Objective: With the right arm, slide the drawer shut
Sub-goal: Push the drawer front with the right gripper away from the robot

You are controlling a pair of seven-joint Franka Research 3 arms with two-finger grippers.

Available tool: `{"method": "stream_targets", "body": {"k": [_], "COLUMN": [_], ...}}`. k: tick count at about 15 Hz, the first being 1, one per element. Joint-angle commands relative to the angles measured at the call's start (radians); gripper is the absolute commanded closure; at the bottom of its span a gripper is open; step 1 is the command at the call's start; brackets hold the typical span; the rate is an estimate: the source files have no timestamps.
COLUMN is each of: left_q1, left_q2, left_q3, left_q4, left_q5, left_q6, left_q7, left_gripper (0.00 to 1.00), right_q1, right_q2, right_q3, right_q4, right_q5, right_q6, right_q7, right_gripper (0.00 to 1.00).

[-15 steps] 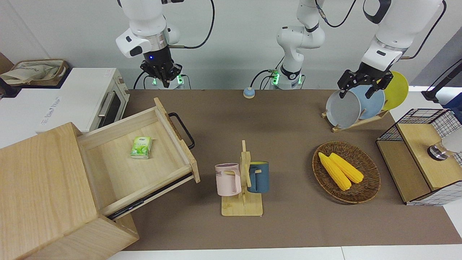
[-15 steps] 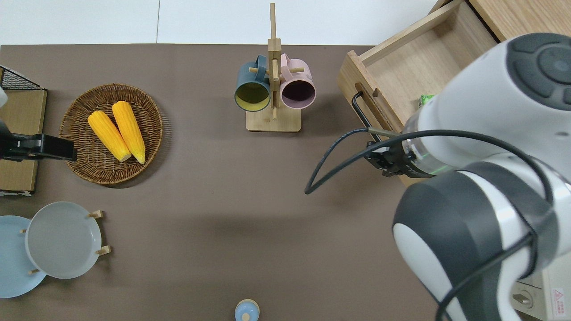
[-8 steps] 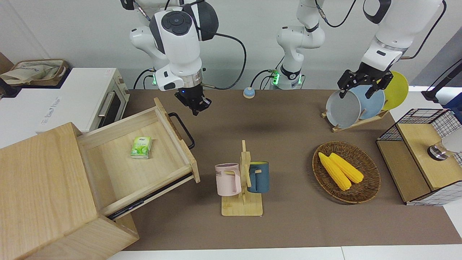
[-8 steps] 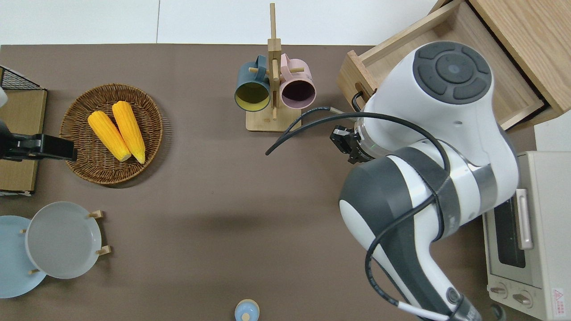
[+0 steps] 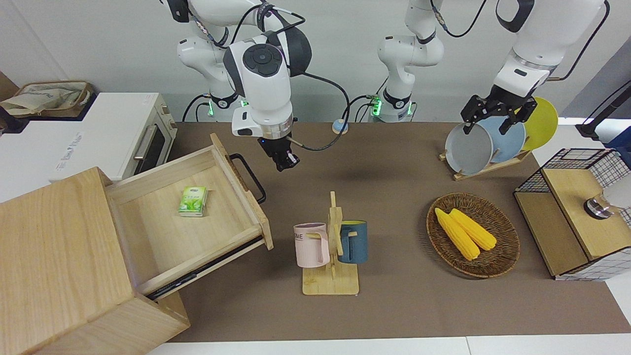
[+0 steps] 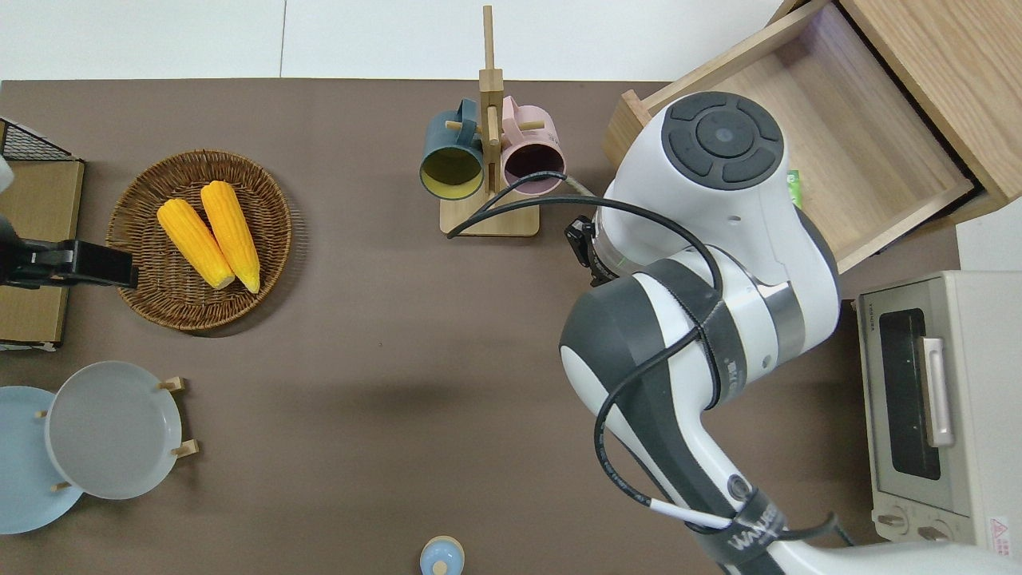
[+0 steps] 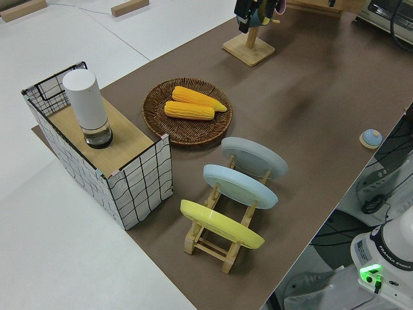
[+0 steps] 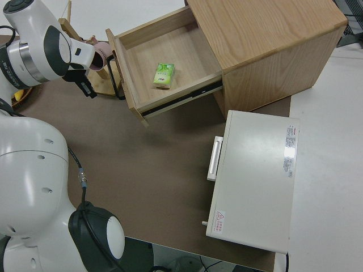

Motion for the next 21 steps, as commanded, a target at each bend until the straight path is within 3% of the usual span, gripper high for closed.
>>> {"method": "stream_targets", "body": {"k": [1,4,7,14,18,21], "left_q1": [-0.017,-0.017,-0.017,-0.017,-0.017,-0.017], "left_q2": [0.012,0.012,0.012,0.012,0.012,0.012], "left_q3": [0.016,0.016,0.016,0.016,0.016,0.016], "left_q4": [0.020,0.020,0.020,0.020,0.020,0.020], "left_q5": [0.015,0.014,0.015,0.015,0.014,0.014], "left_q6": [0.001,0.001,0.001,0.001,0.001,0.001], "left_q7": [0.007,0.007,0.007,0.007,0.007,0.007], "left_gripper": [0.00,0.00,0.00,0.00,0.00,0.00], "right_q1": [0.010,-0.004,-0.024,-0.086,-0.105,-0.117], "right_q2": [0.040,0.052,0.053,0.055,0.058,0.064], "right_q3": [-0.009,-0.009,-0.010,-0.009,-0.009,-0.015], "right_q4": [0.015,0.015,0.015,0.018,0.018,0.018], "right_q5": [0.033,0.031,0.031,0.040,0.040,0.037], "right_q6": [0.037,0.039,0.099,0.133,0.131,0.125], "right_q7": [0.142,0.136,0.124,0.072,0.012,-0.116], "right_gripper": [1.000,1.000,1.000,1.000,1.000,1.000]}}
